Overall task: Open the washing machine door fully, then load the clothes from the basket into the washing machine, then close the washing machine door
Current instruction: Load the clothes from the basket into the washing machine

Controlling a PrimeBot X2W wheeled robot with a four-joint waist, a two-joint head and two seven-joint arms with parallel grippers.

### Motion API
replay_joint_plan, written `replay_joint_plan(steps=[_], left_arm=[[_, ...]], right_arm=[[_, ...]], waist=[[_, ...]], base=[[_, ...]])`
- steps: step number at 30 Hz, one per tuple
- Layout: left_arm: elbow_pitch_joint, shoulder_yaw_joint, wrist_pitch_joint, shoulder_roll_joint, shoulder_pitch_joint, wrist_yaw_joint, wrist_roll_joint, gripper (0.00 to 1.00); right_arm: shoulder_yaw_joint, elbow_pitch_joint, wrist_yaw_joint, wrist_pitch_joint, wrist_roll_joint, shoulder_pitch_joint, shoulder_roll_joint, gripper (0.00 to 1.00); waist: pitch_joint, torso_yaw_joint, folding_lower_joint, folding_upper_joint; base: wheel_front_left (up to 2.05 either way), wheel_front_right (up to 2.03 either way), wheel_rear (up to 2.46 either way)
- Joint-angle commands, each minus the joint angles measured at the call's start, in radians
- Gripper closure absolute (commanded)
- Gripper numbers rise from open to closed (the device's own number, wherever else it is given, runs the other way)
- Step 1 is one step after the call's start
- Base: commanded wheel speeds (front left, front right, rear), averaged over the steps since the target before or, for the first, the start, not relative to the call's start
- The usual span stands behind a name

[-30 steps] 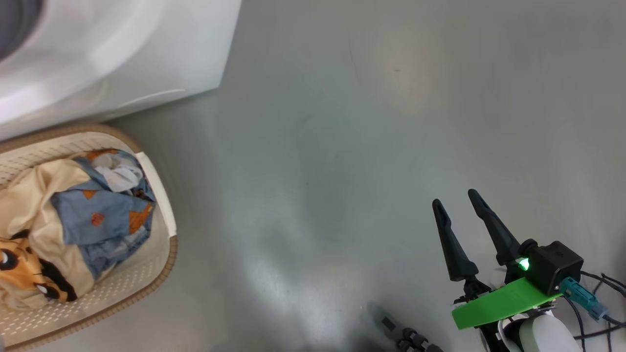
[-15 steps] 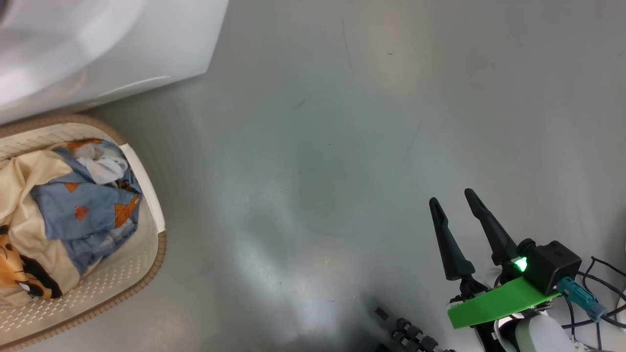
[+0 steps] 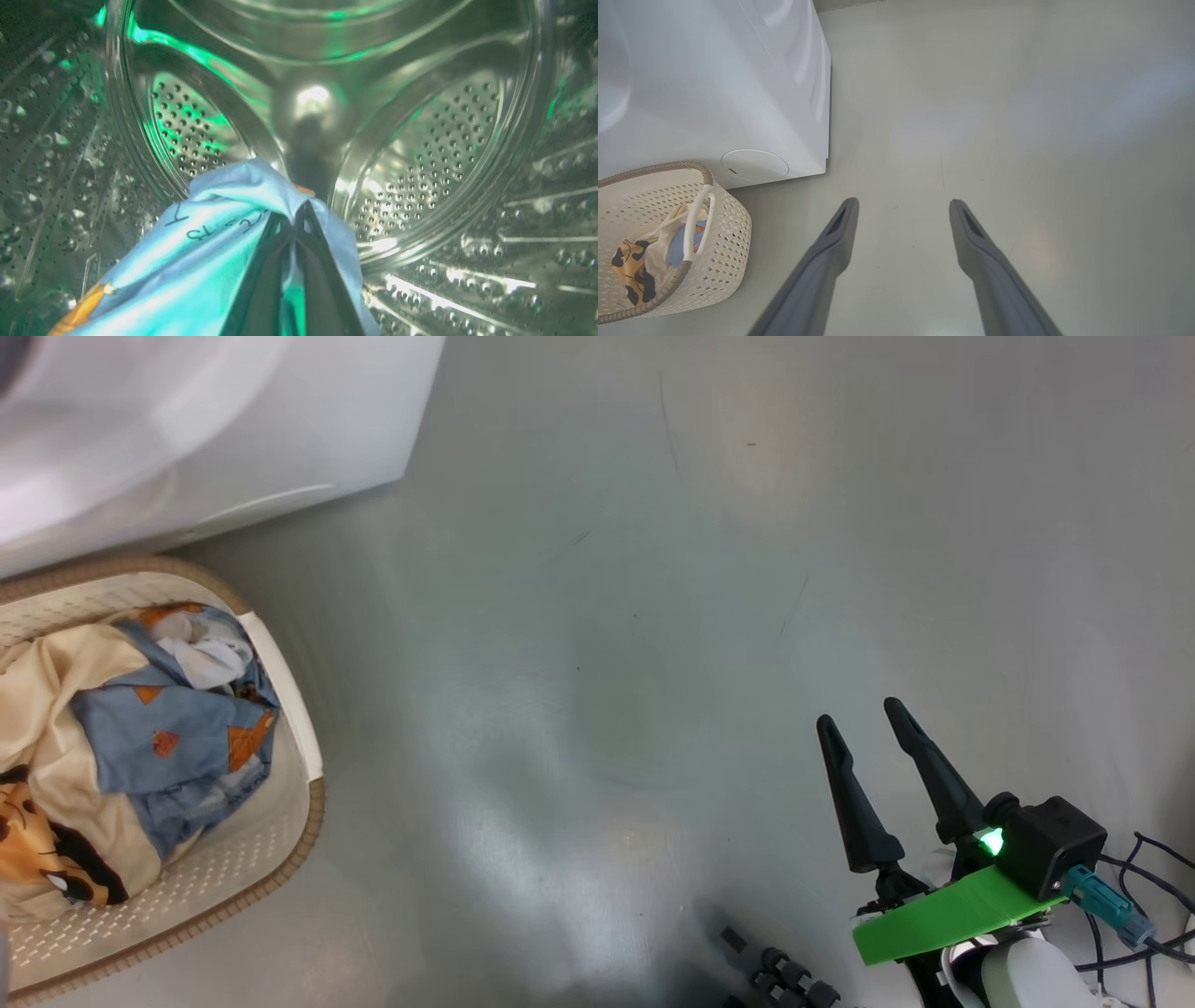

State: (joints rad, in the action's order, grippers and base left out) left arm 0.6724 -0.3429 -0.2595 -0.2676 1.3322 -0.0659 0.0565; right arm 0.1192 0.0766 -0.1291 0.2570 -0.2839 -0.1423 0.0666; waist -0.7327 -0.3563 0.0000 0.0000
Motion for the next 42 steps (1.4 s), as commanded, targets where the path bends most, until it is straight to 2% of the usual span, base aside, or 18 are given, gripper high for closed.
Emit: replay_joint_plan(steps=[1, 6, 8, 9, 10, 25, 34, 42], left_arm=[[-0.004, 0.008, -0.002, -0.047, -0.002, 0.006, -0.015, 1.0], [0.119, 0.032, -0.002, -0.06, 0.024, 0.013, -0.034, 1.0], [0.164, 0.043, -0.002, -0.064, 0.038, 0.017, -0.042, 0.52], [0.184, 0.046, -0.002, -0.065, 0.044, 0.02, -0.044, 0.03], [0.205, 0.051, -0.002, -0.066, 0.049, 0.021, -0.045, 0.0], [0.471, 0.1, 0.004, -0.066, 0.093, 0.062, -0.062, 0.0], [0.512, 0.115, -0.001, -0.03, 0.059, 0.082, -0.05, 0.0], [0.488, 0.106, -0.002, 0.015, -0.014, 0.091, -0.02, 0.0]], right_arm=[[0.023, -0.013, -0.002, 0.005, -0.004, 0.022, 0.013, 0.0], [0.024, -0.009, -0.002, 0.005, -0.004, 0.027, 0.014, 0.0], [0.027, -0.008, -0.002, 0.005, -0.005, 0.029, 0.014, 0.0], [0.029, -0.007, -0.002, 0.005, -0.006, 0.03, 0.014, 0.0], [0.03, -0.006, -0.002, 0.005, -0.007, 0.03, 0.014, 0.0], [0.031, 0.004, -0.002, 0.005, -0.011, 0.038, 0.017, 0.0], [0.037, 0.017, -0.002, 0.005, -0.012, 0.036, 0.019, 0.0], [0.033, 0.026, -0.002, 0.005, -0.009, 0.033, 0.026, 0.0]], waist=[[0.003, 0.001, 0.0, 0.0], [0.016, 0.004, 0.0, 0.0], [0.02, 0.005, 0.0, 0.0], [0.023, 0.005, 0.0, 0.0], [0.026, 0.005, 0.0, 0.0], [0.082, 0.027, 0.0, 0.0], [0.141, 0.057, 0.0, 0.0], [0.201, 0.094, 0.0, 0.0]], base=[[0.0, 0.0, 0.0], [0.0, 0.0, 0.0], [0.0, 0.0, 0.0], [0.0, 0.0, 0.0], [0.0, 0.0, 0.0], [0.0, 0.0, 0.0], [0.0, 0.0, 0.0], [0.0, 0.0, 0.0]])
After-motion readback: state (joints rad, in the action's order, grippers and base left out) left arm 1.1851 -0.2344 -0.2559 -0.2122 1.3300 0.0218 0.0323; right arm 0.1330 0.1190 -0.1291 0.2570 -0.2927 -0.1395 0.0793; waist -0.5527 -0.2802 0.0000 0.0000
